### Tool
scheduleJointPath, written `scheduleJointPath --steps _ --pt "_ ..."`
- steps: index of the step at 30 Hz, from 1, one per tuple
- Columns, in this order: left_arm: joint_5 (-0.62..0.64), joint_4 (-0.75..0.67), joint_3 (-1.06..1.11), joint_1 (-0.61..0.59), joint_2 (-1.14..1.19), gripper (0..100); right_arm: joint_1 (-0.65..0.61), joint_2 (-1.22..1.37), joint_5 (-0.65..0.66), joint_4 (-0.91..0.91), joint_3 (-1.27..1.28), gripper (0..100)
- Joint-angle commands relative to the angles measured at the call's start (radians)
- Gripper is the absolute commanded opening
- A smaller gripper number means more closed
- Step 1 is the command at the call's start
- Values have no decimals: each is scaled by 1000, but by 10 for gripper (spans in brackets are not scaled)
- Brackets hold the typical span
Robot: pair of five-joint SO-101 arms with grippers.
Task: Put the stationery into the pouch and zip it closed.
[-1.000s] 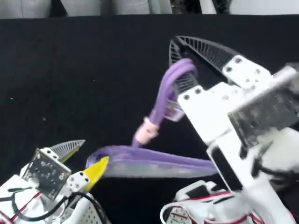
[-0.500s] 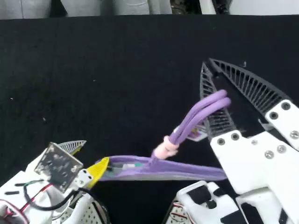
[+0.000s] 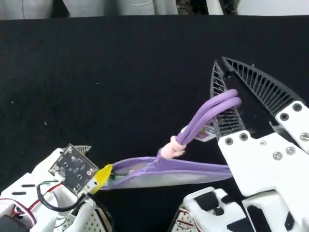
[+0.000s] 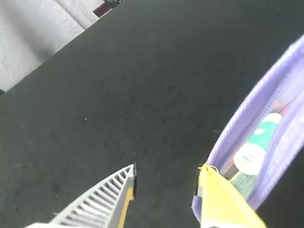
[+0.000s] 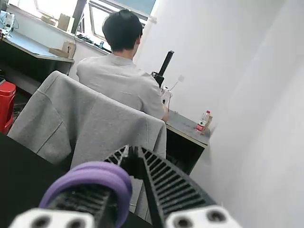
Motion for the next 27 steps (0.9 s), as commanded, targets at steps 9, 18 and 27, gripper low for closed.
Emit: scheduleJointPath --steps 9,18,27 --pt "-284 8 79 -1 9 223 18 1 9 -15 4 11" --pt "-376 8 87 7 9 223 18 2 9 -17 4 11" --pt "-381 3 205 91 9 223 18 -7 9 -135 171 11"
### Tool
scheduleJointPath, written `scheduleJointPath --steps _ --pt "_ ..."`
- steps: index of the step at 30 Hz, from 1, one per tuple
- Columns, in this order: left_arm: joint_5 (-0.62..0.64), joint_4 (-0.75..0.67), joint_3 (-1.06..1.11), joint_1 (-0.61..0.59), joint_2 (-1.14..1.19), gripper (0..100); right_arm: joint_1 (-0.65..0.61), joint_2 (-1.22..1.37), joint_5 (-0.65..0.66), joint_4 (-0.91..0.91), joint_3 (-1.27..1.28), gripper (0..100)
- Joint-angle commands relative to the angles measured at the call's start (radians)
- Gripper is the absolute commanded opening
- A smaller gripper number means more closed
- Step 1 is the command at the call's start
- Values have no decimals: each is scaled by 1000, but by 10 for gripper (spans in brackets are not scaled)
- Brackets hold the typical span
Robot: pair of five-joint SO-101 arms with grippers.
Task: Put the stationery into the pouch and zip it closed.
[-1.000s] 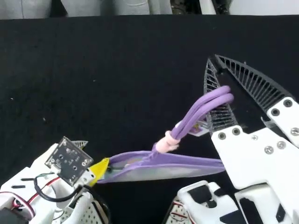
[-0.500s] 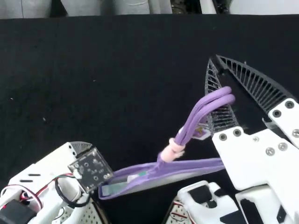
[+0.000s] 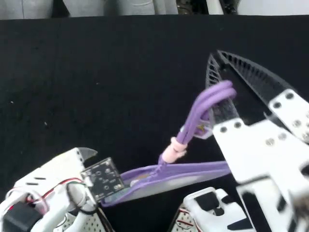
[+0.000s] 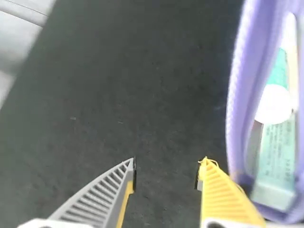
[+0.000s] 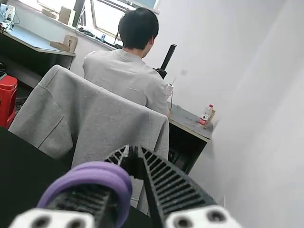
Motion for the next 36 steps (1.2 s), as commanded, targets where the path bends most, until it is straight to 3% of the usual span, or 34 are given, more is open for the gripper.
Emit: scheduleJointPath --steps 1,14,22,30,36 --pt "-12 3 50 88 9 223 17 -7 9 -98 105 11" --pt "133 -9 -108 245 9 223 258 -7 -48 -293 282 11" --pt "212 -175 -87 71 0 223 376 -7 -91 -322 289 11" --pt "308 -382 54 47 0 223 462 -56 -84 -315 294 11" --pt "313 -321 2 45 -2 223 485 -168 -54 -270 298 11"
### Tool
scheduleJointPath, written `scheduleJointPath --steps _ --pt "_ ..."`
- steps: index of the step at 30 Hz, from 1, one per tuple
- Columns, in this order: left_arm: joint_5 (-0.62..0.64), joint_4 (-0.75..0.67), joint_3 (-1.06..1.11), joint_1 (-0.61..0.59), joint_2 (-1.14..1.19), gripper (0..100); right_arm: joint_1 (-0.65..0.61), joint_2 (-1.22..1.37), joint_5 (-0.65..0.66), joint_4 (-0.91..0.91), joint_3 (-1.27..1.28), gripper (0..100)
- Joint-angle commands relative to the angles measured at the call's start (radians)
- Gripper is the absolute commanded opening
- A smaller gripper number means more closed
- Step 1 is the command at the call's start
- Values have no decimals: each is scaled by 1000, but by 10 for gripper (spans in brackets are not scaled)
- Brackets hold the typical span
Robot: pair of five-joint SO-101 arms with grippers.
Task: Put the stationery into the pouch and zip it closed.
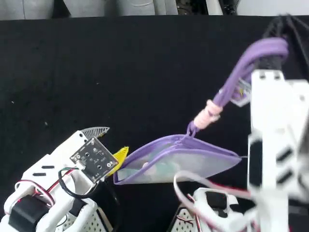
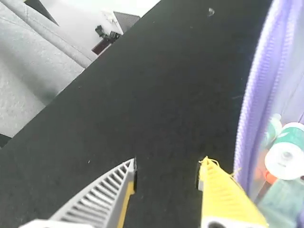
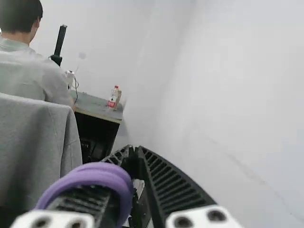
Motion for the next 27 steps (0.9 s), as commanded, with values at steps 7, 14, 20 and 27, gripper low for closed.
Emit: scheduleJointPath --steps 7,14,20,27 --pt "104 132 -243 -5 -3 223 29 -42 84 3 25 11" --pt "107 133 -251 -5 -3 223 100 -8 83 -68 77 11" --pt "109 91 -199 -5 -3 223 106 -22 83 -94 111 11" --pt "124 -117 38 -19 -3 223 103 -101 83 -64 114 11"
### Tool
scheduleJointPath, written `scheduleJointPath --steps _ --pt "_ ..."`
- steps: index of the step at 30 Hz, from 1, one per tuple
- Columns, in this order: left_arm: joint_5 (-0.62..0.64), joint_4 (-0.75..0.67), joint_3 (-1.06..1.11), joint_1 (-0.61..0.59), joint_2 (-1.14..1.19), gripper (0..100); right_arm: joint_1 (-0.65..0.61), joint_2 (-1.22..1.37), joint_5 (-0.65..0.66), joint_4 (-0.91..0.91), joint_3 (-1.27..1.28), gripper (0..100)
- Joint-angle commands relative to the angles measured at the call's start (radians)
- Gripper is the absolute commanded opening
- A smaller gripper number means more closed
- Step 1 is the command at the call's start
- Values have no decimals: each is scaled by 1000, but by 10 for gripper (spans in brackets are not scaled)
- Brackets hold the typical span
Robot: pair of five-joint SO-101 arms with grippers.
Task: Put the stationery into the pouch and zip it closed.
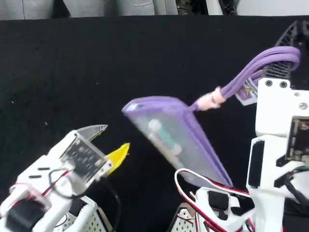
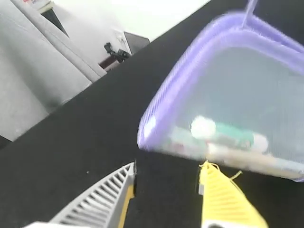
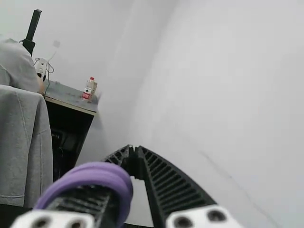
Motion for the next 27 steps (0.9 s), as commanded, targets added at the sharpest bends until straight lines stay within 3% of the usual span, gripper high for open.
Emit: scheduleJointPath --steps 1,8,13,16,19,27 --pt "46 -132 102 -45 -2 223 8 -48 6 3 5 11" --pt "339 -273 124 -400 -38 223 6 -48 3 -2 13 11" --pt "595 -348 303 -610 -204 223 -83 -45 -107 -110 65 11" --pt "657 -476 467 -654 -313 223 -163 -44 -132 -276 145 11" --pt "667 -603 562 -662 -272 223 -270 -39 -170 -397 202 12" --pt "666 -681 648 -662 -293 223 -465 260 -170 -428 -12 12"
